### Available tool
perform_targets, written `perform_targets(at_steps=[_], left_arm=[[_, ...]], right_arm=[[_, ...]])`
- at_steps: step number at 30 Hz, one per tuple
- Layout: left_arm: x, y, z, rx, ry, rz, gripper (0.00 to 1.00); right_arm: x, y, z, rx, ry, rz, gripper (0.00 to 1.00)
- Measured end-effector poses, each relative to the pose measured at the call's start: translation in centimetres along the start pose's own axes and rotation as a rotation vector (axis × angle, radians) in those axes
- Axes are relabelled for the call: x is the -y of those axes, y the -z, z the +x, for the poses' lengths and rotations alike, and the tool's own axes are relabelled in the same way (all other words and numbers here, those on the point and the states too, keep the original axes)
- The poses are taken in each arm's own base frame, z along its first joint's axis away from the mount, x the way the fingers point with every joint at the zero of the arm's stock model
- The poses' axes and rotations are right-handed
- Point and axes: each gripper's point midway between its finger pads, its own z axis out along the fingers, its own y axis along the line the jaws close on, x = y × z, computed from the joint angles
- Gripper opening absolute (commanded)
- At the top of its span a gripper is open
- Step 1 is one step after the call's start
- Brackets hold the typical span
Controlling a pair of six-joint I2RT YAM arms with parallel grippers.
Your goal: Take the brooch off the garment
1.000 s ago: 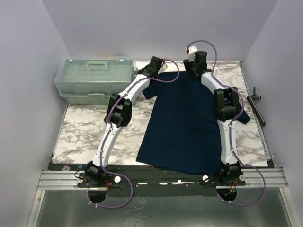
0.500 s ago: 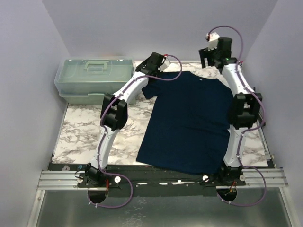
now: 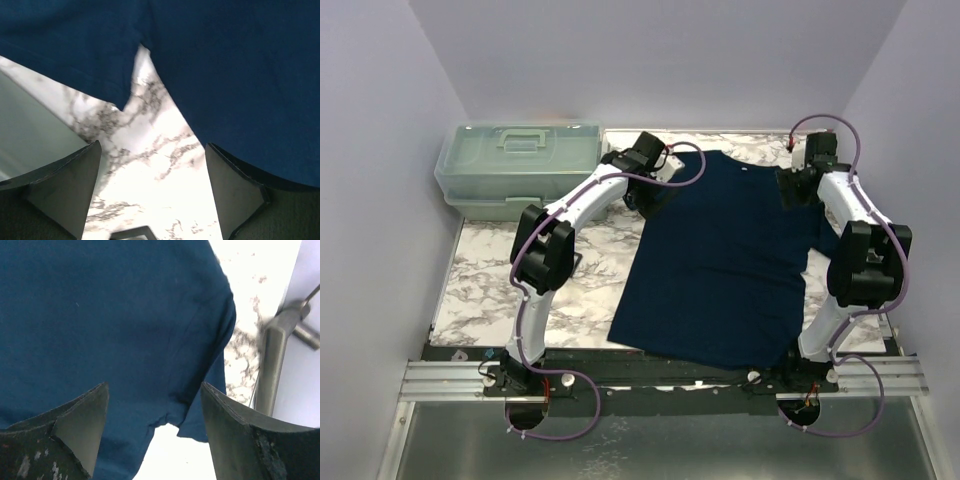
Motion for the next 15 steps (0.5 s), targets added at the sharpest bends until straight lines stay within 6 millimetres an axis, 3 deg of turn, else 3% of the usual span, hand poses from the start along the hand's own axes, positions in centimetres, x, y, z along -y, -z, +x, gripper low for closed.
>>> perform_targets(at_steps=[2,7,15], left_arm=[[1.2,-0.3,1.3,-0.042,0.014,0.035,0.86],[2.3,-0.2,2.0,-0.071,0.029,0.070,0.86],[2.8,0.1,2.9,-0.109,0.025,0.085,0.86]], right_arm=[[0.0,-0.5,1.9,-0.046,-0.001,0.025,0.74],[1.0,-1.7,4.7,-0.097,-0.018,0.097,0.71],[2.6,-2.3,6.6,-0.103,-0.044,0.168,0.66]])
